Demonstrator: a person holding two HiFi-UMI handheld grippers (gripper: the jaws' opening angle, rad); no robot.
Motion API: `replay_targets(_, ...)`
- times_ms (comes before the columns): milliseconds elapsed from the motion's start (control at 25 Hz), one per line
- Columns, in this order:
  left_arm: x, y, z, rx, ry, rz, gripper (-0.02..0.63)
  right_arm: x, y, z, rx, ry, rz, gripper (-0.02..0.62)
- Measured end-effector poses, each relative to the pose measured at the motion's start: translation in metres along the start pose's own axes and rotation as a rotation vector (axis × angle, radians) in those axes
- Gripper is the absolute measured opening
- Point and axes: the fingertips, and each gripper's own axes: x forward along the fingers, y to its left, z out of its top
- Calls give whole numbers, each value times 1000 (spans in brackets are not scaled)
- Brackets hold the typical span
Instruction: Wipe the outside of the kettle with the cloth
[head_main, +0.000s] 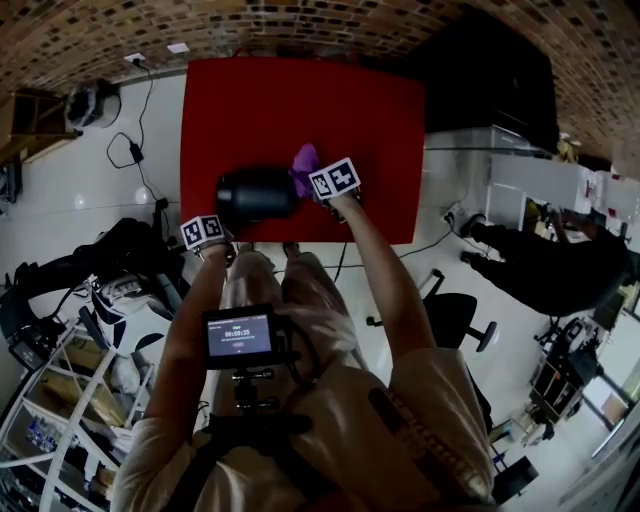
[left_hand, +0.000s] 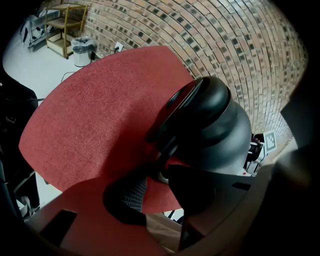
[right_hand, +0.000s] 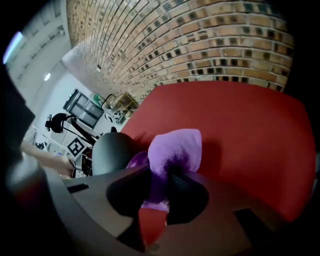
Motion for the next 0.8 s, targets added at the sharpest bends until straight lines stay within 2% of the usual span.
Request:
replay_targets(200, 0, 2, 1, 16, -2, 15, 127, 4, 42, -71, 177, -209, 66, 92)
replay_targets(320, -1, 1, 1, 26, -4, 26, 127, 14, 76, -123, 205, -170, 110, 92)
replay_targets(440, -2, 1, 1, 23, -5, 25, 126, 17, 93, -148, 128, -94, 117, 94)
replay_targets(560, -2, -1, 0, 3, -23, -20, 124, -4, 87, -125, 79, -157, 77, 94)
replay_targets(680, -9, -2, -6, -46, -57, -107, 119, -33, 86, -85, -55, -238, -17, 94)
replay_targets(800, -18, 7, -13, -101, -146, -152, 118, -61, 99, -49, -150, -317, -101, 95)
